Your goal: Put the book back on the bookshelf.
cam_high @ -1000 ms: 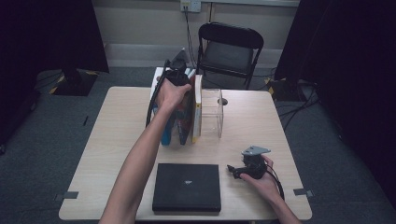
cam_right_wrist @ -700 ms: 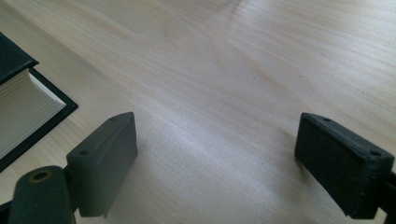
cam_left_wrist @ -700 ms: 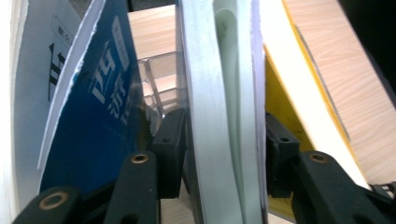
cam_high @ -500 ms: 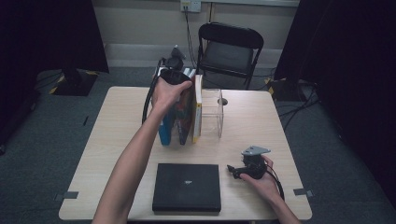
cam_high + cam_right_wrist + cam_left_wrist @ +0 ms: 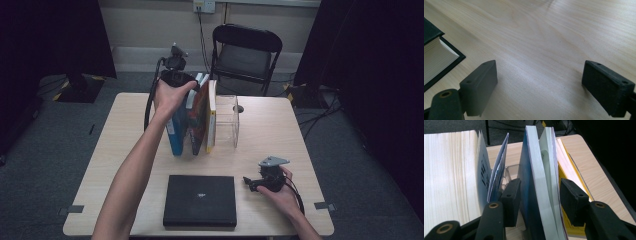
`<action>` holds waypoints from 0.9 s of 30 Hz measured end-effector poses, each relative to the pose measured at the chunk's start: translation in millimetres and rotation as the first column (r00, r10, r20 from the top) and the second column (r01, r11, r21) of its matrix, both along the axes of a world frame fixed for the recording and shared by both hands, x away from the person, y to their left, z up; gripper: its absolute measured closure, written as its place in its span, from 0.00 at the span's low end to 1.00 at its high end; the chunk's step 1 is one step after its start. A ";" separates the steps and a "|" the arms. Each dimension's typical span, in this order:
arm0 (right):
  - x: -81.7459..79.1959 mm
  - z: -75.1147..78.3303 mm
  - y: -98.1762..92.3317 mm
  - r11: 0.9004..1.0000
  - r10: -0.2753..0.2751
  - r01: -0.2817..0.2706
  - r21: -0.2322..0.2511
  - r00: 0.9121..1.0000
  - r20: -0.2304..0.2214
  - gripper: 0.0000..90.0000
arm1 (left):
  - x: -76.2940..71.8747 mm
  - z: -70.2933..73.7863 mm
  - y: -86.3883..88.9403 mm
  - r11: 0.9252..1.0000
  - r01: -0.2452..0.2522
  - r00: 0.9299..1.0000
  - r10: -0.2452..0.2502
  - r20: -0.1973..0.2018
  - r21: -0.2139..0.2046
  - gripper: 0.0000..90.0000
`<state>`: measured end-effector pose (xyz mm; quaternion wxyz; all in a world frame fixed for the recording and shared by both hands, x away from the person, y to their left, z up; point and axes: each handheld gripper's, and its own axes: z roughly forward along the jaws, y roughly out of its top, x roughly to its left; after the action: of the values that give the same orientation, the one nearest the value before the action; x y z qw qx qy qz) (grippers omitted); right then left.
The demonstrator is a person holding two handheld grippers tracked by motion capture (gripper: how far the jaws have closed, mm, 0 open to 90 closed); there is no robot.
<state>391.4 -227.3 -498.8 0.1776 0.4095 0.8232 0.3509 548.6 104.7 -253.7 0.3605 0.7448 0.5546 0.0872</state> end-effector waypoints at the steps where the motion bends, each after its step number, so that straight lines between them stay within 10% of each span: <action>1: 0.0 -0.1 0.1 1.000 -0.001 0.001 0.001 1.000 0.000 0.14 | -1.2 0.1 -0.3 1.000 0.004 1.000 -0.004 0.005 -0.005 0.59; 27: 0.0 -0.1 0.3 1.000 0.000 0.000 0.001 1.000 0.002 0.14 | -1.7 0.2 10.3 0.999 -0.039 0.998 0.038 0.048 0.014 0.56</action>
<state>391.4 -227.0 -499.0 0.1780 0.4092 0.8230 0.3515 546.8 115.0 -253.5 0.3665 0.7344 0.5594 0.1160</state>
